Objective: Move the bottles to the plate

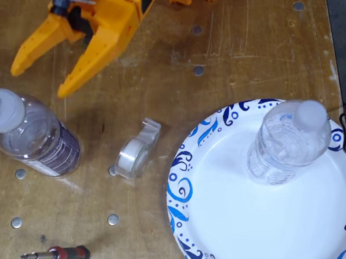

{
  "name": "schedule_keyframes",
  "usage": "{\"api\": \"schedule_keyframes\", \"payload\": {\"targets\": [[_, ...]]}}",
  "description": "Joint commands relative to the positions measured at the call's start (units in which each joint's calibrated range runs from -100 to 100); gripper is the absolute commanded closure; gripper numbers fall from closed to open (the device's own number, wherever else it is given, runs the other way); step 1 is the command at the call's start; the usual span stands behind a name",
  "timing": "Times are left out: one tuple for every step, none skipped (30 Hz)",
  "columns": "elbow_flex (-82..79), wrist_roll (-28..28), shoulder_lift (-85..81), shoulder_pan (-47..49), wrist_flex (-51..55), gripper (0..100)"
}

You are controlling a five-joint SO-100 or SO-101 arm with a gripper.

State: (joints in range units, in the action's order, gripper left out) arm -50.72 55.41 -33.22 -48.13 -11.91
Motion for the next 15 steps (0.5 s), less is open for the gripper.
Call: {"api": "schedule_keyframes", "payload": {"targets": [[8.2, -1.05, 5.4, -1.95, -1.23, 74], [9.46, -2.25, 6.49, -2.49, -1.23, 74], [10.54, -3.45, 7.5, -3.57, -1.23, 74], [11.44, -4.18, 8.18, -4.32, -1.23, 74], [12.16, -4.65, 8.77, -4.97, -1.23, 74], [12.7, -4.75, 9.02, -5.51, -1.23, 74], [13.15, -4.81, 9.28, -6.37, -1.23, 74], [13.42, -4.81, 9.44, -6.8, -1.23, 74], [13.69, -4.81, 9.53, -7.12, -1.14, 74], [13.87, -4.96, 9.61, -7.23, -1.05, 74], [13.87, -5.07, 9.61, -7.34, -0.97, 74], [13.96, -5.07, 9.61, -7.34, -0.79, 74], [13.96, -5.07, 9.61, -7.45, -0.7, 73], [13.96, -5.07, 9.61, -7.45, -0.53, 71], [14.05, -5.07, 9.61, -7.45, -0.53, 69]]}}
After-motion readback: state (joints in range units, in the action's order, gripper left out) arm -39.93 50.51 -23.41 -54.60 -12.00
